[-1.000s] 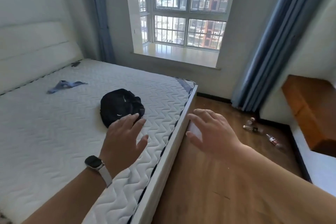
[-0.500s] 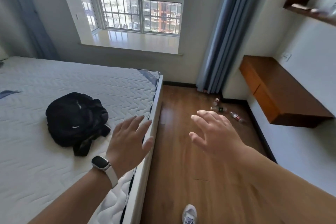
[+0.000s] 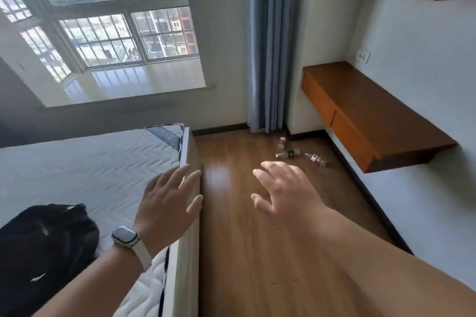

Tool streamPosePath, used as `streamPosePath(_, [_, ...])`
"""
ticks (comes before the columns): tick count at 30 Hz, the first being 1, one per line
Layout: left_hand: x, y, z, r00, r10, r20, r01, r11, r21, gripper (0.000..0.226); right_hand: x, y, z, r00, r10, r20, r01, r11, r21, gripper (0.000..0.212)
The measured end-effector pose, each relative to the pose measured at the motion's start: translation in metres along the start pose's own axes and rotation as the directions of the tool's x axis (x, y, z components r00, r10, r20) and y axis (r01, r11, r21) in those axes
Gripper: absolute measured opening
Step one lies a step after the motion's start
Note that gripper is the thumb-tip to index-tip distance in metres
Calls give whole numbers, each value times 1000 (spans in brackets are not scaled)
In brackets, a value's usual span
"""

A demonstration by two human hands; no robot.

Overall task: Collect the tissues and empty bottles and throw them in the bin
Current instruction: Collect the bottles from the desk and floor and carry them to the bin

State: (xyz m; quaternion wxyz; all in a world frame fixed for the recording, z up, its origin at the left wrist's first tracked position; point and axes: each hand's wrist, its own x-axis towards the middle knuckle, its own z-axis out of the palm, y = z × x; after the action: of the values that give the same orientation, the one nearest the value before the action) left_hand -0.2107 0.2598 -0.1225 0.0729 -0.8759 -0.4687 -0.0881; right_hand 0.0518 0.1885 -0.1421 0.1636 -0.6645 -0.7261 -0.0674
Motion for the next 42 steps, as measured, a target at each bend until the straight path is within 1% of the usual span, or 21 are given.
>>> streamPosePath(3, [48,24,14,996,83,-26,-83,997,-6,53,18,43,0,999,44,11,-44,998,-34,56])
streamPosePath(6, [87,41,29,990,139,-11,-139,990,-34,53,30,78,-1,996,79,34,-77,995,-59,56])
streamPosePath(10, [130,51,46,983,185,-21,-186,979,-84,52,40,107,-2,987,148,54,-142,985,-97,55])
streamPosePath(15, [182,45,71,967,251,-44,-254,959,-124,50,70,128,14,968,216,125,-203,973,-109,57])
streamPosePath(19, [231,28,100,958,285,-19,-284,945,-165,50,106,138,32,957,238,163,-214,965,-151,58])
streamPosePath(24, [310,-9,124,949,312,-39,-313,926,-212,51,180,151,52,930,314,192,-277,941,-195,58])
streamPosePath(29, [402,-67,134,942,323,-92,-336,917,-217,51,272,156,60,934,319,162,-276,930,-243,56])
streamPosePath(32, [451,-92,137,933,340,-119,-359,906,-225,52,313,159,62,922,363,131,-324,913,-247,57])
streamPosePath(38, [512,-105,148,911,381,-159,-412,870,-272,52,354,173,78,888,430,162,-384,888,-252,58])
streamPosePath(42, [548,-108,165,913,384,-134,-407,862,-301,53,378,195,86,880,450,153,-406,879,-250,57])
